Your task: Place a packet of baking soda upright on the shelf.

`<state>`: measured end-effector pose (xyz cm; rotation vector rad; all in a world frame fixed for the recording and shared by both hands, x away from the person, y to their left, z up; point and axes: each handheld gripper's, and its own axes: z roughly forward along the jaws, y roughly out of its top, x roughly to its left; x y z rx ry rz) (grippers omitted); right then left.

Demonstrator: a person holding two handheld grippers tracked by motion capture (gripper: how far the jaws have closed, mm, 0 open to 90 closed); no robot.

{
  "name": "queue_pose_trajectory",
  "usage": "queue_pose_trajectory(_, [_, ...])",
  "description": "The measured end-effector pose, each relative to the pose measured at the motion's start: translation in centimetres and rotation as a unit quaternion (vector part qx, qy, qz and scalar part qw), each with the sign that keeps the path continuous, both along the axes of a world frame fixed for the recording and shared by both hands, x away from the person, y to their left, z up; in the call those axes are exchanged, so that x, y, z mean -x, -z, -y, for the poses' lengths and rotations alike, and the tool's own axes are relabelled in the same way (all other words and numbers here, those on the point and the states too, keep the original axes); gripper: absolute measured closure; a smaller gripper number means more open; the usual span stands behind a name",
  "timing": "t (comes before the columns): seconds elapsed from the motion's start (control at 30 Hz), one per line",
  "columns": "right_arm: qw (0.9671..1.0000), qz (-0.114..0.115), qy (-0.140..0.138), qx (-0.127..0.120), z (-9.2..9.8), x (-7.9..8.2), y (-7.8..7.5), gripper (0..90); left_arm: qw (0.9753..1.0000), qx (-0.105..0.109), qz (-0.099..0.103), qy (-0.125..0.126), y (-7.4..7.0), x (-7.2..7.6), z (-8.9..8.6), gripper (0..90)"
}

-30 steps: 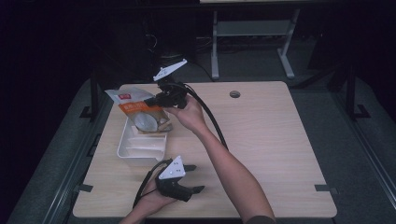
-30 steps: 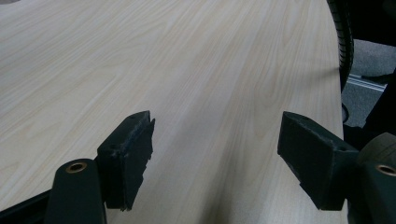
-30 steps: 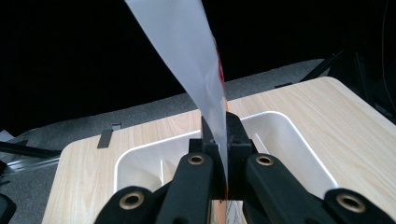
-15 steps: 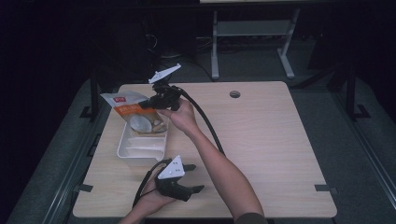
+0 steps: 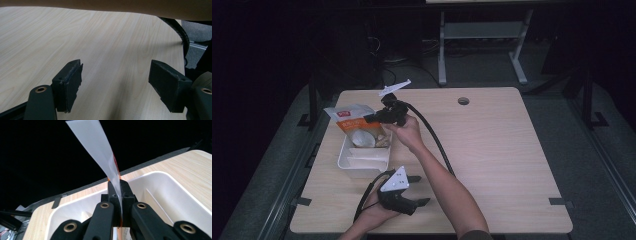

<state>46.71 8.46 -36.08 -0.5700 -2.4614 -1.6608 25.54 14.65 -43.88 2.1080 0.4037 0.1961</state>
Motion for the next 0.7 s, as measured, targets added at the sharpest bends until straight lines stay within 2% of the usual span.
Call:
queue_pose_trajectory(0.1, [1.0, 0.003, 0.003, 0.008, 0.0, 0.0, 0.1, 89.7, 1.0, 0.0, 0.0, 0.0, 0.0, 0.0, 0.0, 25.8])
queue_pose_trajectory(0.17, [0.9995, 0.01, 0.006, 0.028, -0.2, 0.2, 0.3, 89.6, 1.0, 0.0, 0.001, -0.001, -0.1, 0.0, -0.1, 25.9])
queue_pose_trajectory(0.37, [0.9995, 0.005, 0.007, 0.03, 0.3, 0.1, 0.5, 89.2, 1.0, 0.0, 0.001, -0.001, 0.0, 0.0, -0.1, 25.9])
queue_pose_trajectory(0.43, [0.9995, 0.002, 0.005, 0.032, 0.4, 0.1, 0.6, 86.5, 1.0, -0.001, 0.001, -0.001, 0.0, 0.0, -0.1, 25.9])
queue_pose_trajectory(0.47, [0.9986, -0.003, -0.004, 0.052, 0.5, 0.1, 0.7, 78.7, 1.0, 0.001, 0.001, -0.001, 0.0, 0.0, -0.1, 25.9])
queue_pose_trajectory(0.5, [0.9986, -0.003, -0.004, 0.052, 0.5, 0.1, 0.7, 78.7, 1.0, 0.001, 0.001, -0.001, 0.0, 0.0, -0.1, 25.9])
queue_pose_trajectory(0.53, [0.9975, 0.002, -0.009, 0.07, 0.6, 0.3, 0.9, 78.0, 1.0, 0.001, 0.0, -0.001, 0.0, 0.0, 0.0, 25.9])
queue_pose_trajectory(0.63, [0.9967, 0.009, -0.011, 0.08, 0.7, 0.5, 0.9, 76.4, 1.0, 0.0, -0.001, -0.001, 0.0, 0.0, 0.0, 25.9])
queue_pose_trajectory(0.67, [0.9955, 0.012, -0.012, 0.093, 0.6, 0.6, 1.0, 76.6, 1.0, -0.001, 0.0, -0.001, 0.0, 0.0, 0.0, 25.9])
queue_pose_trajectory(0.7, [0.9951, 0.01, -0.017, 0.097, 0.5, 0.6, 1.1, 80.3, 1.0, -0.001, 0.001, -0.001, 0.0, 0.0, 0.0, 25.9])
